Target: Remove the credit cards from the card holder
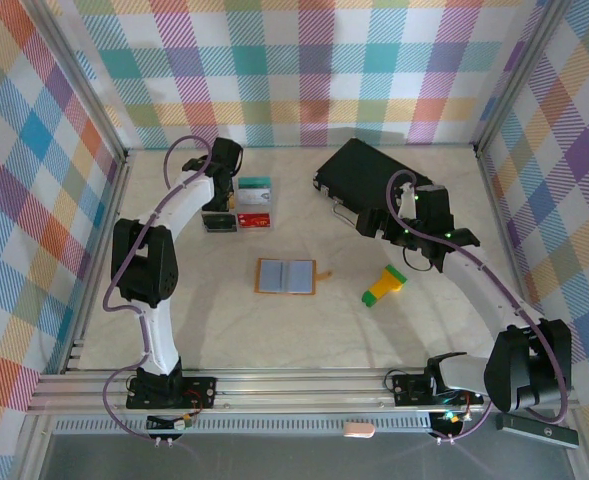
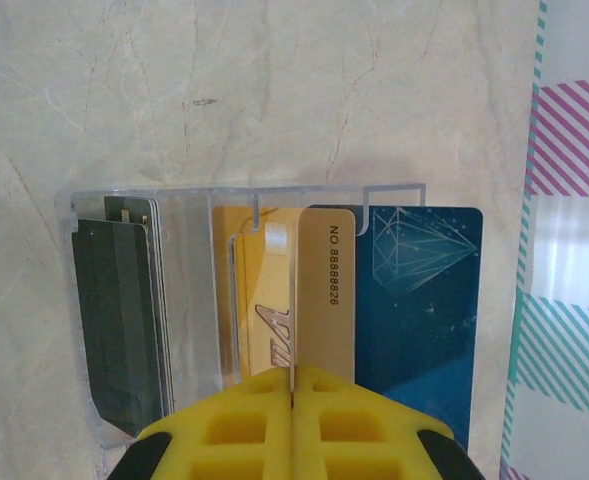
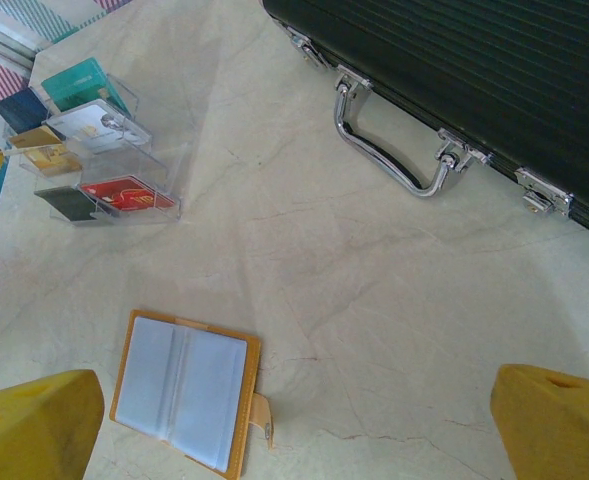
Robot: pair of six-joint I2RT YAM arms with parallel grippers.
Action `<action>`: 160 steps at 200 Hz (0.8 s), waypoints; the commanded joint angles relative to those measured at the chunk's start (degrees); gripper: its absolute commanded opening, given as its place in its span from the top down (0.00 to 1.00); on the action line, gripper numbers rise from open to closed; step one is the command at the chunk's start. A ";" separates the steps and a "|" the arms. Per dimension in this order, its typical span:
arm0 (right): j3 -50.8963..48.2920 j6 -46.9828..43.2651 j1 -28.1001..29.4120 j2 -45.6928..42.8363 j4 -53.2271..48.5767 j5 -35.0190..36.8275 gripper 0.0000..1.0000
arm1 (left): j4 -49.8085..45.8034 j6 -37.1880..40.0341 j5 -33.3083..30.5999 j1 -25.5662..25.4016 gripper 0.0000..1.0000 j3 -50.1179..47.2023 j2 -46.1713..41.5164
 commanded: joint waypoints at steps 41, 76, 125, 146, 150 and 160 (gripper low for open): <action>1.56 -0.84 -0.34 0.08 0.11 -1.13 0.01 | -0.71 -0.88 -0.81 1.47 1.00 1.90 2.44; 1.61 -0.75 -0.33 0.13 -0.04 -1.14 0.01 | -0.74 -1.09 -0.17 1.77 1.00 3.19 3.68; 1.65 -0.82 -0.32 0.14 -0.17 -1.01 0.01 | -0.17 -1.76 1.27 1.83 1.00 4.04 5.08; 1.65 -0.82 -0.36 0.17 -0.10 -0.99 0.01 | -0.17 -1.33 1.12 1.86 1.00 4.18 4.90; 1.58 -0.77 -0.34 0.25 -0.11 -1.04 0.01 | -0.32 -1.24 1.07 1.86 1.00 4.14 4.80; 1.63 -0.77 -0.36 0.23 -0.04 -0.99 0.01 | -0.30 -1.11 0.91 1.86 1.00 4.18 4.44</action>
